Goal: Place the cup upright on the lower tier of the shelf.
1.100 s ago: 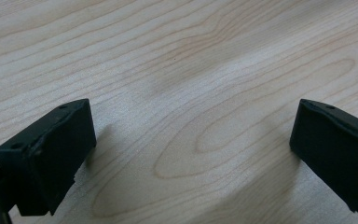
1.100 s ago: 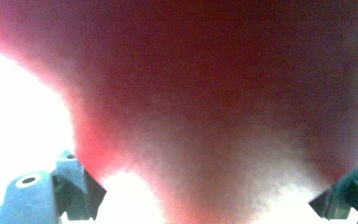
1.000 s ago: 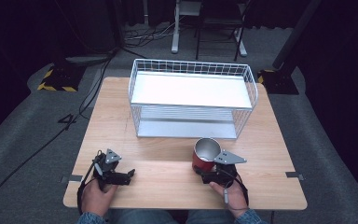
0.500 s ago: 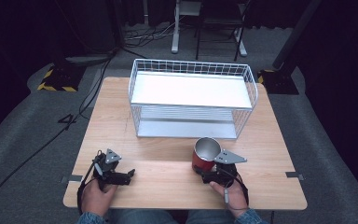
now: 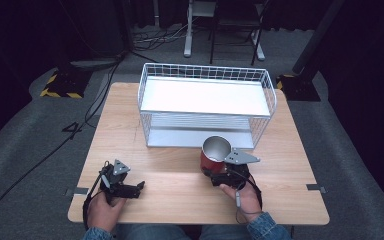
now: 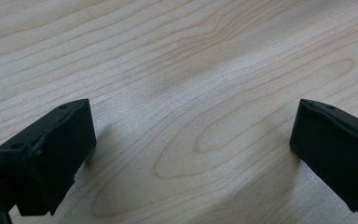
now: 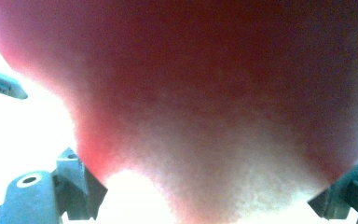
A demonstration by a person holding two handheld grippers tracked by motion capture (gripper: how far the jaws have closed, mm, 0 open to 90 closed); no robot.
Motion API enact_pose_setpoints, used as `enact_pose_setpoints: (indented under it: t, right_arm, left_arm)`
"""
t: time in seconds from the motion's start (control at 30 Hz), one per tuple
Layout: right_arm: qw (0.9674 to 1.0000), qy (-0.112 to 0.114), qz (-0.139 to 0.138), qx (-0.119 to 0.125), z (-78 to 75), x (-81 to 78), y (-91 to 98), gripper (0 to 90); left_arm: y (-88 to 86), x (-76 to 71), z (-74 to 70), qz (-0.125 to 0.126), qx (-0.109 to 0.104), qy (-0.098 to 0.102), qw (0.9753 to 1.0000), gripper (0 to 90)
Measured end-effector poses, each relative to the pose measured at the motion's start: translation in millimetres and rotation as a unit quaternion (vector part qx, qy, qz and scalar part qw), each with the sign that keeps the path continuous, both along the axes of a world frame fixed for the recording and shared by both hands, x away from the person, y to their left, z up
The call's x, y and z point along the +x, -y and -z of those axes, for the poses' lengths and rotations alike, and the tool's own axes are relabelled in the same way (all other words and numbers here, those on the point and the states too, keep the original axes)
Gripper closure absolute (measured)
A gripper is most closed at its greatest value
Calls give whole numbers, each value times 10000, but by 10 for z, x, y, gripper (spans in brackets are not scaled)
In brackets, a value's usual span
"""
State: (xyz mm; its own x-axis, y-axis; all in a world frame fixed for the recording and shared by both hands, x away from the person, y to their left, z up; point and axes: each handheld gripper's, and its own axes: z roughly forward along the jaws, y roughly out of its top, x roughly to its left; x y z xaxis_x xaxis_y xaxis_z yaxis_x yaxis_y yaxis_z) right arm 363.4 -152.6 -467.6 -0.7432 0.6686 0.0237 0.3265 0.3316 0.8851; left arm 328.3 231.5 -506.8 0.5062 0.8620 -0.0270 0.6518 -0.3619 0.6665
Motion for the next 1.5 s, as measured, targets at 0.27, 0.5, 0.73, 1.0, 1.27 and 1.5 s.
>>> enact_pose_setpoints:
  t: [0.27, 0.5, 0.73, 1.0, 1.27, 1.5]
  right_arm:
    - [10000, 52, -23, -51, -154, 228, -130, 172]
    - [9999, 2, 37, -100, -188, 386, -206, 172]
    - [9998, -45, 151, -109, -186, 525, -269, 172]
    - [9994, -69, 326, -97, -137, 685, -336, 172]
    - [9988, -45, 480, -25, -82, 846, -432, 172]
    - [9979, -11, 639, -55, -49, 950, -499, 172]
  left_arm:
    - [0, -1, 0, 2, 1, 1, 10000, 5]
    - [0, -4, 0, -2, 2, -5, 10000, 5]
    - [-2, -5, 0, 6, 5, -6, 10000, 5]
    - [-3, -4, -1, 14, -1, -13, 10000, 5]
    - [-3, -5, -1, 9, 3, -10, 10000, 5]
    - [-1, -5, 0, 2, 2, -3, 10000, 5]
